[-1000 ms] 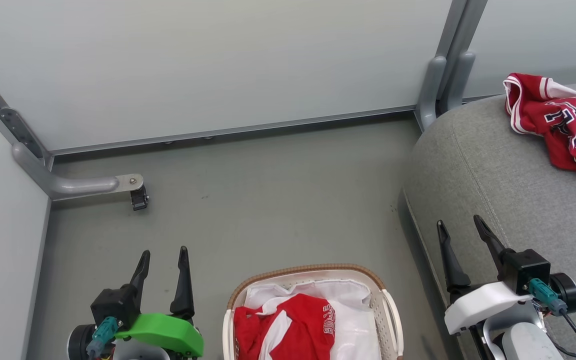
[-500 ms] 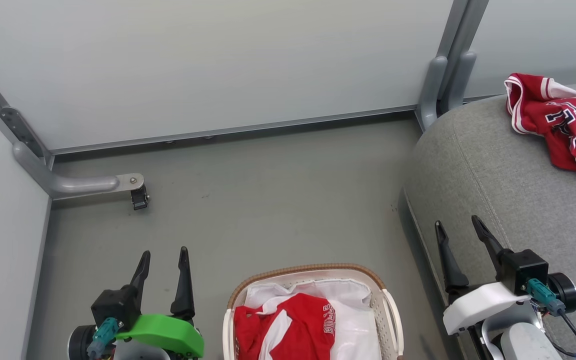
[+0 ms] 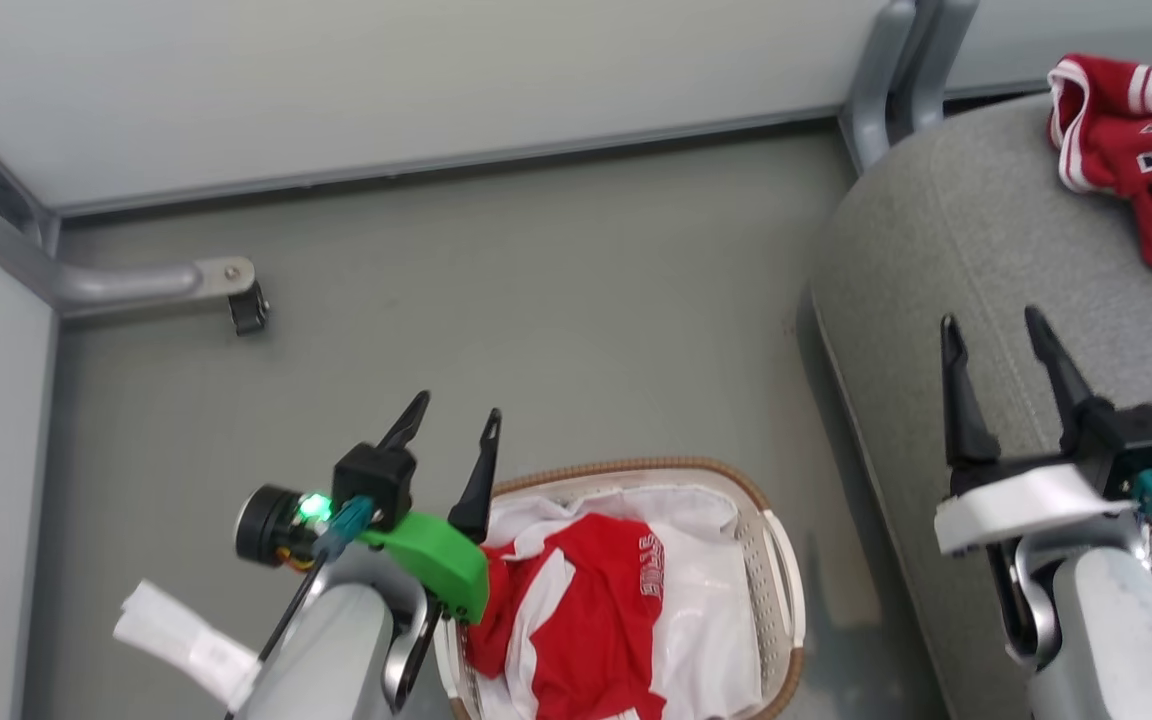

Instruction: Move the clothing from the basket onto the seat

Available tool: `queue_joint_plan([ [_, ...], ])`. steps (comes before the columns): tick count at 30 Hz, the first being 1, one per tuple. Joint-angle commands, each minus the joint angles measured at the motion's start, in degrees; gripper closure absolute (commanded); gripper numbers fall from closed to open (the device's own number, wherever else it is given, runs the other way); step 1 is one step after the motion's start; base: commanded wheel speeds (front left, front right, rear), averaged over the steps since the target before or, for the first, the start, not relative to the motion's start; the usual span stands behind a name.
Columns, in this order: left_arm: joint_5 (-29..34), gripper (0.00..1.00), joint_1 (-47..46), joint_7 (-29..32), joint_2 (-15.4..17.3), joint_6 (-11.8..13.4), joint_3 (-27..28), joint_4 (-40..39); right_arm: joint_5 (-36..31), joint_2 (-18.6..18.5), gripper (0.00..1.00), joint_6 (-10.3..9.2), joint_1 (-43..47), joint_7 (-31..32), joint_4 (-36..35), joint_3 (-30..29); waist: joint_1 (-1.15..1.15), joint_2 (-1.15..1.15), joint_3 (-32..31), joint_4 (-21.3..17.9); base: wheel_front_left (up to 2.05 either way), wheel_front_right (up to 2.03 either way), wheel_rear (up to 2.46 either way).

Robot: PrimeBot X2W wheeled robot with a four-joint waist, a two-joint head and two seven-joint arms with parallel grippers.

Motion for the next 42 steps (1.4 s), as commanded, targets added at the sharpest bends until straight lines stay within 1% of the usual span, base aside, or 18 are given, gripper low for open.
queue_joint_plan([
  [1, 0.6, 0.00, -2.8, 0.0, 0.2, -0.2, -1.2, 2.0, -0.6, -0.2, 0.00, -0.08, -1.7, -0.1, -0.7, -0.3, 0.00, 0.00, 7.9, -1.0, 0.00, 0.00, 0.00],
  [4, 0.8, 0.00, -7.2, 0.6, 0.2, -0.6, -5.4, 8.3, -0.8, -0.2, 0.00, -0.08, -4.4, -0.1, -2.2, -1.0, 0.00, 0.00, 12.4, -2.2, 0.00, 0.00, 0.00],
  [5, 0.7, 0.00, -9.1, 1.7, 0.2, -0.7, -7.3, 11.0, -0.5, -0.2, 0.00, -0.08, -5.7, -0.1, -2.9, -1.0, 0.00, 0.00, 14.5, -2.9, 0.00, 0.00, 0.00],
  [9, 1.1, 0.00, -13.5, 3.9, 0.2, -1.1, -13.1, 17.8, 0.2, -0.2, 0.00, -0.08, -9.1, -0.1, -4.7, -0.5, 0.00, 0.00, 19.7, -5.1, 0.00, 0.00, 0.00],
  [11, 0.6, 0.00, -15.0, 4.5, 0.3, -1.2, -15.0, 20.5, 0.7, -0.1, 0.00, -0.08, -10.5, -0.1, -5.6, 0.1, 0.00, 0.00, 22.0, -6.2, 0.00, 0.00, 0.00],
  [15, 0.7, 0.00, -17.9, 5.4, 0.3, -1.2, -17.6, 24.8, 1.9, -0.1, 0.00, -0.08, -13.1, -0.1, -7.5, 1.1, 0.00, 0.00, 26.4, -8.4, 0.00, 0.00, 0.00],
  [20, 0.8, 0.00, -20.8, 5.7, 0.3, -0.8, -19.6, 29.1, 3.4, -0.1, 0.00, -0.08, -15.5, -0.1, -9.9, 2.1, 0.00, 0.00, 31.3, -10.8, 0.00, 0.00, 0.00],
  [27, 2.5, 0.00, -24.2, 5.6, 0.4, -0.1, -22.0, 34.3, 5.7, -0.1, 0.00, -0.08, -17.7, -0.1, -11.9, 3.4, 0.00, 0.00, 35.8, -13.4, 0.00, 0.00, 0.00],
  [29, 3.0, 0.00, -25.2, 6.0, 0.7, 0.8, -22.3, 35.5, 6.2, -0.1, 0.00, -0.08, -18.2, -0.1, -12.2, 3.9, 0.00, 0.00, 36.6, -13.9, 0.00, 0.00, 0.00],
  [36, 3.3, 0.00, -27.4, 7.7, 1.7, 5.4, -22.6, 37.9, 7.6, -0.1, 0.00, -0.08, -19.3, -0.1, -12.8, 5.3, 0.00, 0.00, 37.9, -15.5, 0.00, 0.00, 0.00],
  [42, 2.4, 0.00, -27.0, 11.0, 2.3, 7.2, -22.4, 39.0, 8.5, -0.1, 0.00, -0.08, -19.3, -0.1, -13.0, 6.1, 0.00, 0.00, 38.2, -16.5, 0.00, 0.00, 0.00],
])
